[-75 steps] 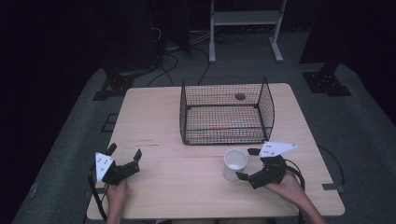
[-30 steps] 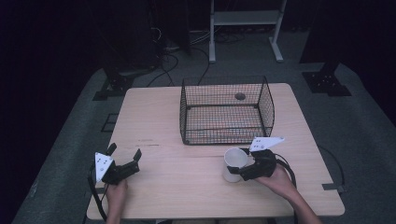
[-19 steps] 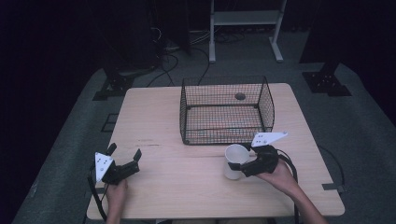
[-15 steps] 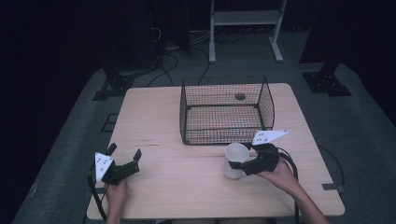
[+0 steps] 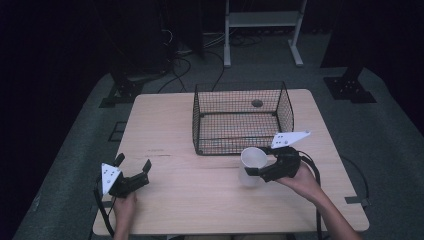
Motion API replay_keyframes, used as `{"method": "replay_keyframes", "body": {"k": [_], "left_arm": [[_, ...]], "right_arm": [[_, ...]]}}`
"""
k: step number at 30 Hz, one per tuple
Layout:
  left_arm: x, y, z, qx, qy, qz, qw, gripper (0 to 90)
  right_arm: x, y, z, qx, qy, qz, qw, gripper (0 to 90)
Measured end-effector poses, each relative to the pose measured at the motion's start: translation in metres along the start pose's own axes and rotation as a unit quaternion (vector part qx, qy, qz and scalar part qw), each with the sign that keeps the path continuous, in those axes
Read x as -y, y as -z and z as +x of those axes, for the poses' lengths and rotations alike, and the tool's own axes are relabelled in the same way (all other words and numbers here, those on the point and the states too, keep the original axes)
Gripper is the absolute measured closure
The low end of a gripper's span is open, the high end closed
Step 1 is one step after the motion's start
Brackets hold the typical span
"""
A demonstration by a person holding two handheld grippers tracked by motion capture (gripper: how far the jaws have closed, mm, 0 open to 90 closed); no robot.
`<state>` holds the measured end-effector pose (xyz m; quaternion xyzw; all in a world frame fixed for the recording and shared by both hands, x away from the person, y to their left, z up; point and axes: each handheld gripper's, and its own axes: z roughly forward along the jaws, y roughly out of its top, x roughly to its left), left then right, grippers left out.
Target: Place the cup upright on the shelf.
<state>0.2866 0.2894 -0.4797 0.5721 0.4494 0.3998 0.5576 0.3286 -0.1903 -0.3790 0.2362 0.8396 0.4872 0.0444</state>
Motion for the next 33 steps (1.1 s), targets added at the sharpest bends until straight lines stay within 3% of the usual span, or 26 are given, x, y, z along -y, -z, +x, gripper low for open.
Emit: {"method": "replay_keyframes", "body": {"k": [33], "left_arm": [[0.0,0.0,0.0,0.001,0.001,-0.001,1.0,0.0]], "right_arm": [[-0.047,0.006,-0.016,-0.017,0.02,-0.003,0.9997,18.7]]}}
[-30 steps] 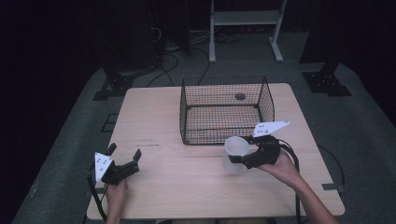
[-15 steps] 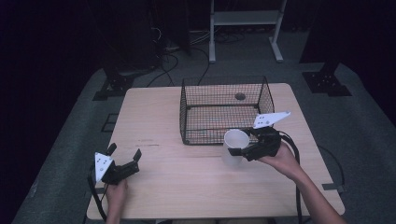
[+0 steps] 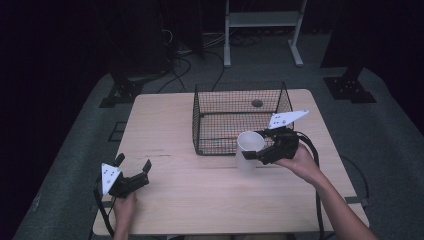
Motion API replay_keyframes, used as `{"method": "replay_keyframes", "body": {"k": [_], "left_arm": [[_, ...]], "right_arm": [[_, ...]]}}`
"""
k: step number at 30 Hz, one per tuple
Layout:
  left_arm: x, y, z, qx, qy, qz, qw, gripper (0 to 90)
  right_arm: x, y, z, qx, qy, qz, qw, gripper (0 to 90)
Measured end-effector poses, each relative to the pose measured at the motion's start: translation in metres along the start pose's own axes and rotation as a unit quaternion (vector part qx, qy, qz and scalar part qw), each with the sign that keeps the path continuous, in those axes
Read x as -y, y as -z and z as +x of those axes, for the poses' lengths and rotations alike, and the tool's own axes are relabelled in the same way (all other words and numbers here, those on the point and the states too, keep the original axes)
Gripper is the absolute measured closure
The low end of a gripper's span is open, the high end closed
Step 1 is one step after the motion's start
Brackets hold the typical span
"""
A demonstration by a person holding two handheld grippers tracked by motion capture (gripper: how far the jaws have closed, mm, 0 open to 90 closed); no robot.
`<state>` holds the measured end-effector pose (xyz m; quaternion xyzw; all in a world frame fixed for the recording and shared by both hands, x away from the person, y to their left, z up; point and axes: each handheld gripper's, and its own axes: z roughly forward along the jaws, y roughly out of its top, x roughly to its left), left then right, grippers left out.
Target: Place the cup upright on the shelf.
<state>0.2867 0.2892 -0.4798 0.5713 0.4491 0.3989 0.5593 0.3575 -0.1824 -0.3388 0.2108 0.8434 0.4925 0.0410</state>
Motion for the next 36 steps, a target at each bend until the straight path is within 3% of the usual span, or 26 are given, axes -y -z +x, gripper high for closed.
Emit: {"method": "replay_keyframes", "body": {"k": [36], "left_arm": [[0.0,0.0,0.001,0.002,0.002,0.0,1.0,0.0]], "right_arm": [[-0.049,-0.009,-0.026,0.004,0.016,0.004,0.9999,18.7]]}}
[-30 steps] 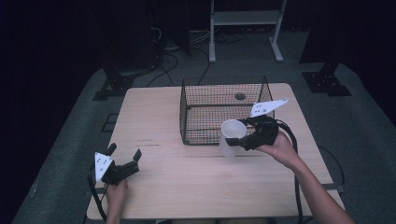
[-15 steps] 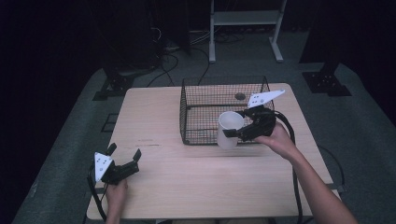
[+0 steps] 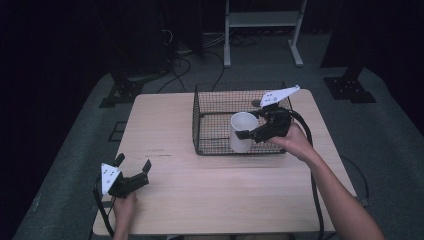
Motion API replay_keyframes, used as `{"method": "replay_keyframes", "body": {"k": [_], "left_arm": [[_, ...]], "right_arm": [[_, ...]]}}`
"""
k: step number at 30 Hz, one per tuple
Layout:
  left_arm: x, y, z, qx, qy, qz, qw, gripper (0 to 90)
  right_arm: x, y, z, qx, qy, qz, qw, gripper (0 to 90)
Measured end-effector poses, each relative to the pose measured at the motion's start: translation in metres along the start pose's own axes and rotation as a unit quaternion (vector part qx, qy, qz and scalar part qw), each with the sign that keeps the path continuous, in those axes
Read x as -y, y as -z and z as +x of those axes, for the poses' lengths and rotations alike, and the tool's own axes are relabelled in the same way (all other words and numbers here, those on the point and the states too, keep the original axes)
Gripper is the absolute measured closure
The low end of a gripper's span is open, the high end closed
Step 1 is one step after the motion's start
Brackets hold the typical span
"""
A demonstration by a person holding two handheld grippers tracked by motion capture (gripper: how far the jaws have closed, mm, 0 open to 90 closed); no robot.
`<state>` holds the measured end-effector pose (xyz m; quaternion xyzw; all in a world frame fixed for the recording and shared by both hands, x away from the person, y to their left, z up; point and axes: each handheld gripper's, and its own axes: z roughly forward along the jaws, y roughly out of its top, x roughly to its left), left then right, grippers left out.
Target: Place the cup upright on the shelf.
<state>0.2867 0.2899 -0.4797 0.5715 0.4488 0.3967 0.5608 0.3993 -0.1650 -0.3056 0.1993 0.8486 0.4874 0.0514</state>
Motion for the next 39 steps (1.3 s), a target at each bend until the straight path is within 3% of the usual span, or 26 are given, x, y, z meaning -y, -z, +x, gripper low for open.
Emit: {"method": "replay_keyframes", "body": {"k": [39], "left_arm": [[0.0,0.0,0.0,0.004,-0.001,0.0,1.0,0.0]], "right_arm": [[-0.036,-0.028,-0.046,0.007,-0.015,0.004,0.9999,18.7]]}}
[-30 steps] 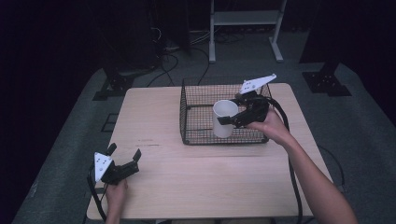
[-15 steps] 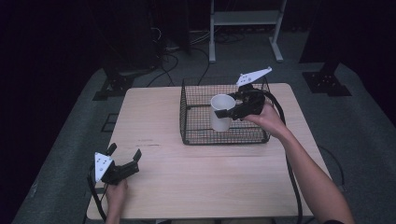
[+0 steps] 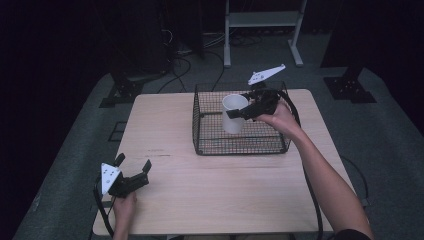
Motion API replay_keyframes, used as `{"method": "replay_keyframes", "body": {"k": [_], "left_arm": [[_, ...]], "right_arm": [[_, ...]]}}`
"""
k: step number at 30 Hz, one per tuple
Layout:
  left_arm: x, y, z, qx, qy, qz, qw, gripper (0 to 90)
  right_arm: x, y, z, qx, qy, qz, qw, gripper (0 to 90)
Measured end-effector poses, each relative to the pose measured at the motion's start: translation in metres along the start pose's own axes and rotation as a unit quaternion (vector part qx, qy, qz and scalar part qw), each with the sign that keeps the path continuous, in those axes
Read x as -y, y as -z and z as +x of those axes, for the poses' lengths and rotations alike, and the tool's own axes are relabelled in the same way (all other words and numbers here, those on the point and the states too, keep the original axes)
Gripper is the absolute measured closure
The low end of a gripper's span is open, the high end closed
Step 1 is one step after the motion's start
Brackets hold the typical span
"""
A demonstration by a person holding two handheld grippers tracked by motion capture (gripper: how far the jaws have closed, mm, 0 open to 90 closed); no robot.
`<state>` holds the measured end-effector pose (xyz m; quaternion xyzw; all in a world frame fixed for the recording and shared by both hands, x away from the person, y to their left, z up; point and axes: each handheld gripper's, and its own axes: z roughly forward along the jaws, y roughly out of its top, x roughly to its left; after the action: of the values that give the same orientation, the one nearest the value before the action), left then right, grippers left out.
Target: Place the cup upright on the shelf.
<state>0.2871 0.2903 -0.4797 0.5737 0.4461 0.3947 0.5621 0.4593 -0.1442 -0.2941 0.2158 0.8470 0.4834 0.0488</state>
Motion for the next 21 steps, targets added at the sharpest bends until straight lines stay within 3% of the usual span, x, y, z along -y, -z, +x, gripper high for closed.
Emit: {"method": "replay_keyframes", "body": {"k": [21], "left_arm": [[0.0,0.0,0.0,0.001,-0.001,0.0,1.0,0.0]], "right_arm": [[0.004,-0.021,-0.034,0.017,-0.027,0.009,0.9995,18.6]]}}
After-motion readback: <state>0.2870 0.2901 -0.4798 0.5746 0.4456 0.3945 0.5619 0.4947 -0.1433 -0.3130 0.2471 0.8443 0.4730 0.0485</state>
